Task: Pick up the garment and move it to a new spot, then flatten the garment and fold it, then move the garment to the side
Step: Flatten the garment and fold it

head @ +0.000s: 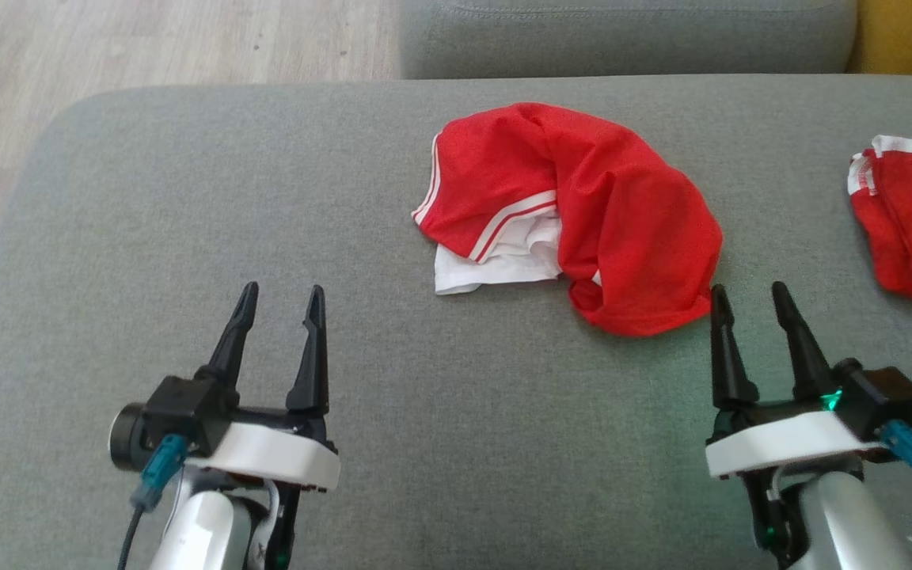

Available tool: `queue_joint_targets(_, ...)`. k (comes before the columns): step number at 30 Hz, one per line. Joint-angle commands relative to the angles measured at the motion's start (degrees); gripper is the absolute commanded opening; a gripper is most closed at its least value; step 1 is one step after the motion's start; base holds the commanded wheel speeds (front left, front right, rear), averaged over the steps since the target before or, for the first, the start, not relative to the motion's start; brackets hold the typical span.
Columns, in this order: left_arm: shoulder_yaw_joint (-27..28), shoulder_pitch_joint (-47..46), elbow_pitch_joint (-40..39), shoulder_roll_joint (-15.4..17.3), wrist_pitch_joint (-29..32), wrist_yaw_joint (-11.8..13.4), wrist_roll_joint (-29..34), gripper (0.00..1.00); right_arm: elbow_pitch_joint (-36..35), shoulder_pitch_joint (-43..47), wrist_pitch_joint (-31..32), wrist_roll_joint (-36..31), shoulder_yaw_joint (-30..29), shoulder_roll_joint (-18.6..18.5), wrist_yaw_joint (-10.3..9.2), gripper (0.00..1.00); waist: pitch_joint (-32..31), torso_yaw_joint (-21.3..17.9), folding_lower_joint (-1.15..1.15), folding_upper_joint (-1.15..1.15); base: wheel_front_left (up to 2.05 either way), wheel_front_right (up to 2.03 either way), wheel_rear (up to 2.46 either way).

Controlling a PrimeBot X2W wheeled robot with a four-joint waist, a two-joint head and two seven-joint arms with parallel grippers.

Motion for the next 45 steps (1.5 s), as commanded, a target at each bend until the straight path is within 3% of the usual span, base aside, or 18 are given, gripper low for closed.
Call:
queue_joint_targets(1, 2.2, -2.9, -2.1, 0.0, -0.3, -0.3, 0.4, 1.0, -1.5, -1.9, 0.0, -0.7, 1.7, -0.2, 0.39, 1.0, 0.2, 0.2, 0.0, 0.0, 0.0, 0.0, 0.0)
queue_joint_targets(13, 0.4, -4.7, -1.4, -0.4, -0.3, -1.2, -0.4, 1.0, 6.7, -7.9, 5.7, -7.0, 6.9, -0.2, 0.39, 1.0, 3.9, 4.8, 0.0, 0.0, 0.0, 0.0, 0.0)
queue_joint_targets(24, -1.4, -5.8, -1.3, -0.5, -0.3, -0.3, -1.6, 1.0, 19.3, -14.8, 8.1, -14.2, 3.5, -0.2, 0.39, 1.0, 6.3, 8.3, 0.0, 0.0, 0.0, 0.0, 0.0)
queue_joint_targets(25, -1.4, -5.9, -1.3, -0.5, -0.3, -0.2, -1.7, 1.0, 20.1, -15.3, 8.0, -14.4, 3.6, -0.2, 0.39, 0.8, 6.3, 8.3, 0.0, 0.0, 0.0, 0.0, 0.0)
queue_joint_targets(26, -1.3, -5.9, -1.3, -0.5, -0.3, -0.1, -1.7, 1.0, 20.7, -15.9, 7.6, -14.5, 3.7, -0.2, 0.39, 0.53, 6.4, 8.3, 0.0, 0.0, 0.0, 0.0, 0.0)
queue_joint_targets(27, -1.2, -5.9, -1.3, -0.5, -0.3, 0.1, -1.7, 1.0, 21.2, -16.4, 7.1, -14.5, 3.7, -0.2, 0.39, 0.0, 6.4, 8.1, 0.0, 0.0, 0.0, 0.0, 0.0)
queue_joint_targets(33, -0.6, -5.4, -0.9, -0.5, -0.3, 0.0, -1.4, 1.0, 21.9, -16.6, 4.6, -13.1, 0.6, -0.2, 0.39, 0.0, 5.3, 5.0, 0.0, 0.0, 0.0, 0.0, 0.0)
queue_joint_targets(43, -0.9, -5.1, -1.0, -0.5, -0.3, 0.0, -1.8, 1.0, 16.7, -12.2, 5.9, -15.7, -12.9, -0.6, 0.39, 0.0, 3.1, -1.0, 0.0, 0.0, 0.0, 0.0, 0.0)
queue_joint_targets(44, -1.1, -5.1, -1.0, -0.5, -0.3, 0.0, -1.8, 1.0, 16.2, -12.2, 6.1, -16.3, -14.1, -0.6, 0.39, 0.35, 3.1, -1.3, 0.0, 0.0, 0.0, 0.0, 0.0)
queue_joint_targets(45, -1.4, -5.2, -1.0, -0.5, -0.3, 0.0, -1.9, 1.0, 15.7, -12.1, 6.2, -16.7, -15.1, -0.6, 0.39, 1.0, 3.0, -1.5, 0.0, 0.0, 0.0, 0.0, 0.0)
